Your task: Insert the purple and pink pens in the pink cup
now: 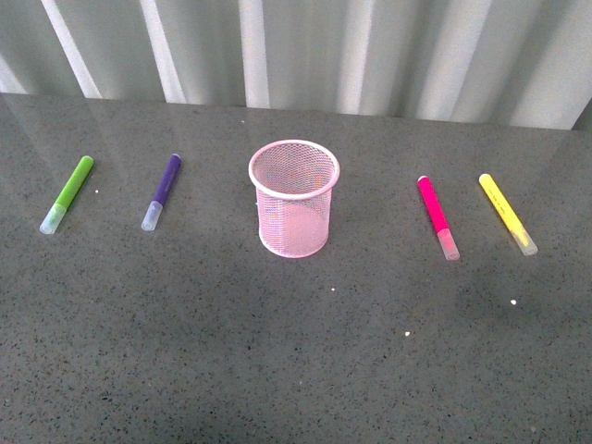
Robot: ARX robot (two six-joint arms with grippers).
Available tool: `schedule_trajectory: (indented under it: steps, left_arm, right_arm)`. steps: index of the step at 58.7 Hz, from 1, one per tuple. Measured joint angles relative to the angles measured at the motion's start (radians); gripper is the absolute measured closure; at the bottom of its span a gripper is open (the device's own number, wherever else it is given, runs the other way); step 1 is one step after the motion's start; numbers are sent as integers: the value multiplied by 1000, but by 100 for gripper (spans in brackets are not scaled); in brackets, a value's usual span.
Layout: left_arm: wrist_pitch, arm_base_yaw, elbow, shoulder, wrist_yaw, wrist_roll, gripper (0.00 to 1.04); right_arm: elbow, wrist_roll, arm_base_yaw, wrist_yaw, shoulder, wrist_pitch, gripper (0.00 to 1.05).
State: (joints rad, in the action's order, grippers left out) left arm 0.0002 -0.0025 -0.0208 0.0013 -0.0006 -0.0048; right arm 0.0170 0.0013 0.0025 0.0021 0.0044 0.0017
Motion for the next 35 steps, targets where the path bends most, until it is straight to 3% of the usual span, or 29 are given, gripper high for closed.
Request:
schedule_trajectory:
  steps: [35]
  left_arm:
    - [0, 0, 0, 0, 0, 0, 7]
  right_arm:
    - [0, 0, 0, 0, 0, 0, 7]
